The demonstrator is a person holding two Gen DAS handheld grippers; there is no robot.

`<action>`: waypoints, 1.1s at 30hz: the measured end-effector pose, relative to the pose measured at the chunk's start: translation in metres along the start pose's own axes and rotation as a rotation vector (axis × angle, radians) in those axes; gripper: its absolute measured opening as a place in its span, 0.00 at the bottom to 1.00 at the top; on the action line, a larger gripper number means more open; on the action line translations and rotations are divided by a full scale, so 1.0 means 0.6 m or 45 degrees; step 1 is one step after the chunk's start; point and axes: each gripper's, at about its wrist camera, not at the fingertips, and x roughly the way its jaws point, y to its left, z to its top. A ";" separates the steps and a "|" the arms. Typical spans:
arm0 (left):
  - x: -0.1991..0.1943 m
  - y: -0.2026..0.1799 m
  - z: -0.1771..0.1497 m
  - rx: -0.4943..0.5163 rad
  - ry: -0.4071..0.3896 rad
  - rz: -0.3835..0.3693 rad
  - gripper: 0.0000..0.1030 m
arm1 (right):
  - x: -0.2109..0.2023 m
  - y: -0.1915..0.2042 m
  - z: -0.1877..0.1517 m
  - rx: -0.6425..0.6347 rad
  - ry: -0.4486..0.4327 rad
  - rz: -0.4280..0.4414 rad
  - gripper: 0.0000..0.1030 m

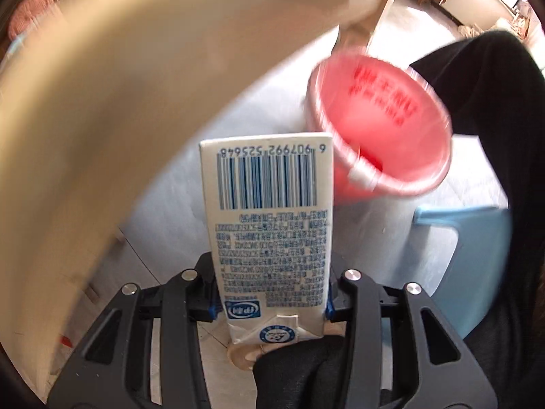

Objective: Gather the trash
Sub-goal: 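Carry milk carton in left gripper and blue box in right over the bin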

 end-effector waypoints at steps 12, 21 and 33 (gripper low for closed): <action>-0.144 -0.161 0.128 0.158 -0.227 0.051 0.41 | -0.096 0.046 -0.070 -0.073 -0.134 0.068 0.59; -0.159 -0.231 0.145 0.124 -0.305 -0.017 0.41 | -0.108 0.067 -0.126 -0.109 -0.136 0.062 0.60; -0.123 -0.263 0.173 -0.026 -0.316 0.034 0.41 | -0.057 0.081 -0.178 -0.072 -0.079 0.058 0.60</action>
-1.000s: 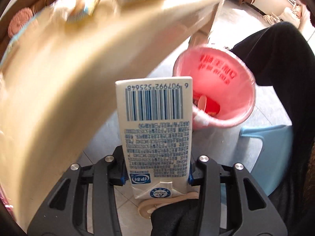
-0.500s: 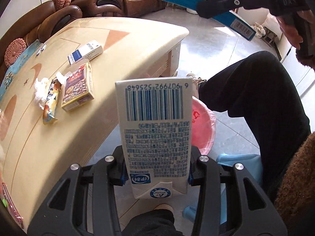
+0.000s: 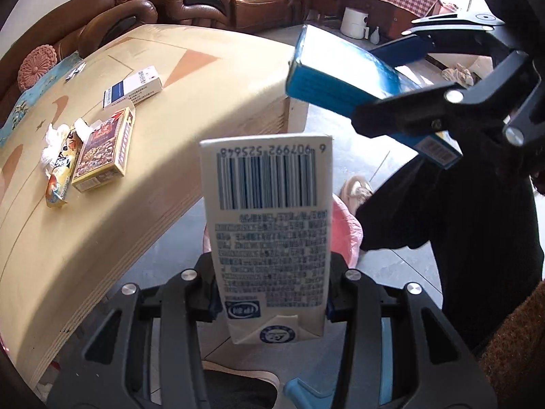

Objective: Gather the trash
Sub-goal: 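Carry milk carton in left gripper and blue box in right over the bin, then open left gripper dropping milk carton while right gripper drops blue box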

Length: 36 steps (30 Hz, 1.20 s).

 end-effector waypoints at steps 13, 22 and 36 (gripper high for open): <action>0.085 0.008 -0.020 -0.110 0.102 -0.012 0.41 | 0.117 -0.012 -0.029 0.041 0.097 -0.017 0.60; 0.174 0.035 -0.040 -0.225 0.216 -0.077 0.41 | 0.218 -0.024 -0.063 0.094 0.190 -0.026 0.60; 0.270 0.065 -0.056 -0.364 0.374 -0.138 0.41 | 0.331 -0.046 -0.089 0.133 0.339 0.025 0.60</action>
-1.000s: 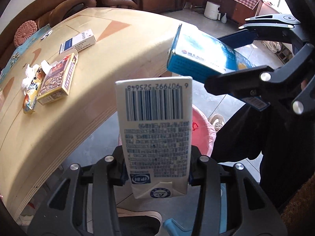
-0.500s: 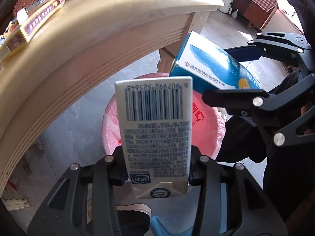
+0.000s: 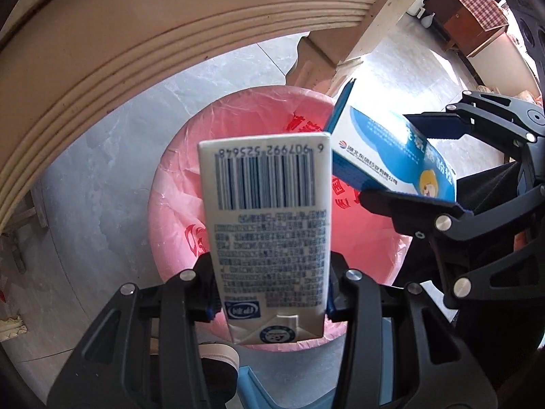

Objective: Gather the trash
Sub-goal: 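Open left gripper dropping milk carton while right gripper drops blue box, then move both grippers back over the table toward the tissue and white box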

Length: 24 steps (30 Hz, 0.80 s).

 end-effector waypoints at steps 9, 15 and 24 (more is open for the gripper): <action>0.023 0.003 0.006 -0.023 0.062 0.078 0.61 | 0.035 -0.016 0.008 0.042 0.064 0.025 0.67; 0.022 0.006 0.004 -0.021 0.083 0.106 0.72 | 0.035 -0.017 0.008 0.060 0.050 0.024 0.73; -0.032 -0.013 0.004 -0.012 0.089 0.206 0.73 | -0.020 0.003 0.003 -0.022 -0.021 0.026 0.73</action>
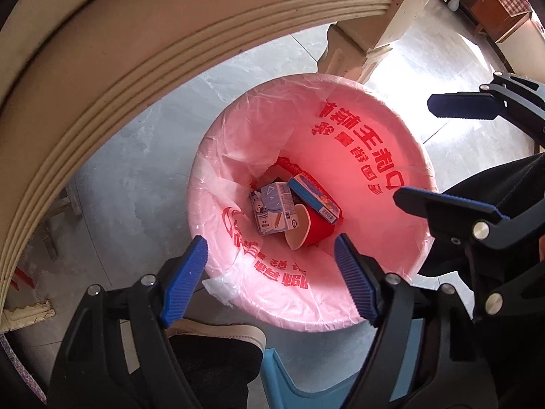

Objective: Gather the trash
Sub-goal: 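Move both grippers back over the table toward the tissue and white box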

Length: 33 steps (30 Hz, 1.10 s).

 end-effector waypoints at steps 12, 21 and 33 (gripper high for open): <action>-0.419 0.101 -0.009 -0.204 -0.305 0.091 0.84 | -0.402 0.039 0.067 -0.374 -0.485 0.077 0.92; -0.636 0.191 0.082 -0.304 -0.439 0.172 0.92 | -0.612 0.039 0.187 -0.645 -0.645 0.207 0.93; -0.566 0.245 0.193 -0.295 -0.173 0.231 0.92 | -0.622 -0.032 0.341 -0.695 -0.636 0.214 0.93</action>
